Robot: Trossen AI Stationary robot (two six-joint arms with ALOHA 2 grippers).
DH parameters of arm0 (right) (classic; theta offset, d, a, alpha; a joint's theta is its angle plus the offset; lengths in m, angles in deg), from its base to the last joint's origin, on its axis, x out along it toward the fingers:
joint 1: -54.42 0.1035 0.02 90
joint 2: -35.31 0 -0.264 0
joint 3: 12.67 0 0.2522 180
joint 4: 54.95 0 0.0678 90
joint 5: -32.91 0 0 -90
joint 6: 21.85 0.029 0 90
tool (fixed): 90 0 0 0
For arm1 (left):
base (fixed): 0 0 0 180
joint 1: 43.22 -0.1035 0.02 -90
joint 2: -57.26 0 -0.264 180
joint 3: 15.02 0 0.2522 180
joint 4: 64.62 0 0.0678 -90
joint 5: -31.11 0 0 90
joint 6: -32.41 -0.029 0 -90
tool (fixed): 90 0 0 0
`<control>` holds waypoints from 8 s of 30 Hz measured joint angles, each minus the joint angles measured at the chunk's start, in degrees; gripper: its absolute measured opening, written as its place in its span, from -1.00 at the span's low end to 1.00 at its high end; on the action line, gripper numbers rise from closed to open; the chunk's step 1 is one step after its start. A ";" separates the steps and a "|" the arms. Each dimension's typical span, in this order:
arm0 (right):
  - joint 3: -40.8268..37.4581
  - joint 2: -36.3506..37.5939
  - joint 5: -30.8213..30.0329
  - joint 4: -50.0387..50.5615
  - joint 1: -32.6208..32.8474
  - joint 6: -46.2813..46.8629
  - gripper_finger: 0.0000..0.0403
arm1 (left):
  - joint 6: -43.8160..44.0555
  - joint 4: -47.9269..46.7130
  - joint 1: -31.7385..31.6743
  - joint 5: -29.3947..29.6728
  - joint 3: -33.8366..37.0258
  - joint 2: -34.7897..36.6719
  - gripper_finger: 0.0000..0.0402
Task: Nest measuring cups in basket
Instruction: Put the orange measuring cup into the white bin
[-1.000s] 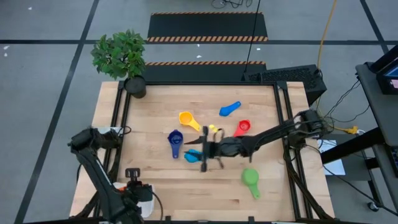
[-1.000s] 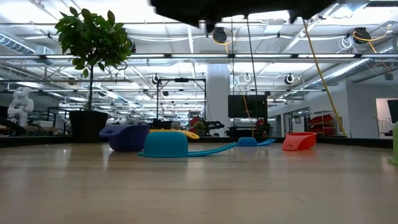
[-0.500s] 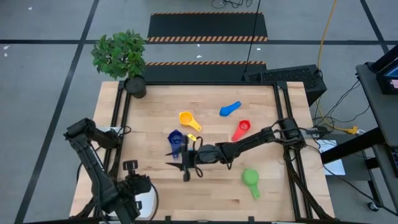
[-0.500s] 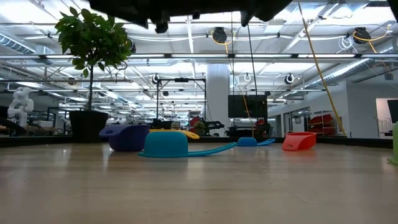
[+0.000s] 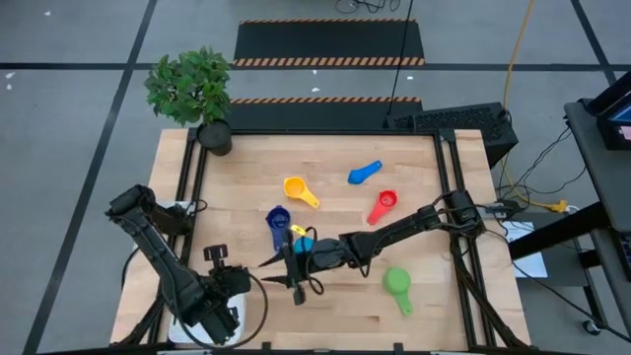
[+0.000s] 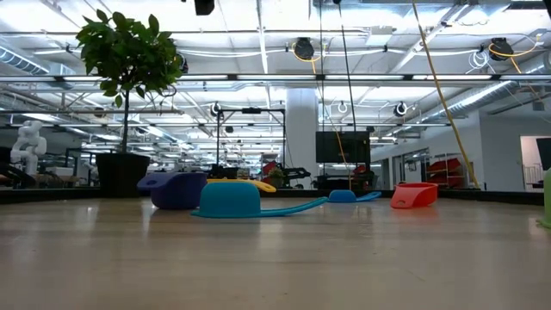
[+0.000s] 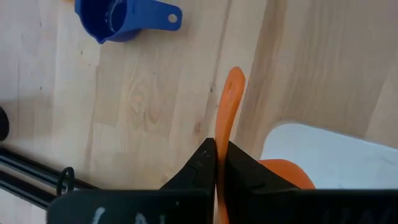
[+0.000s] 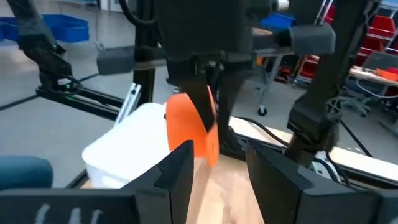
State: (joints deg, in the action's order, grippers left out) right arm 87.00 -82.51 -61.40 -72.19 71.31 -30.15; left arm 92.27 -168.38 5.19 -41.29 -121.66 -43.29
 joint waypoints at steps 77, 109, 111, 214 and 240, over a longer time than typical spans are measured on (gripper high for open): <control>2.40 31.61 -19.39 31.34 -9.17 63.70 -0.30 | -24.53 0.06 -15.69 12.42 0.05 19.61 -0.94; 2.33 12.87 -38.44 -6.43 2.43 103.91 0.02 | -80.33 26.85 -18.85 43.47 0.00 19.63 -0.94; 2.33 12.93 -37.41 -6.06 1.88 105.23 0.05 | -80.30 26.87 -19.13 44.74 0.00 19.63 -0.94; 2.34 13.19 -0.24 4.69 5.30 68.58 -1.00 | 4.83 80.64 -7.25 -10.30 52.44 62.79 -0.44; 2.36 13.35 14.57 6.42 -0.94 73.48 -1.00 | 0.63 80.23 -7.80 -7.48 52.72 63.97 -0.44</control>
State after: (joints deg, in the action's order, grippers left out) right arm 89.36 -69.16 -46.84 -65.77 70.36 43.33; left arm 92.90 -88.15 -2.60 -48.77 -68.94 20.68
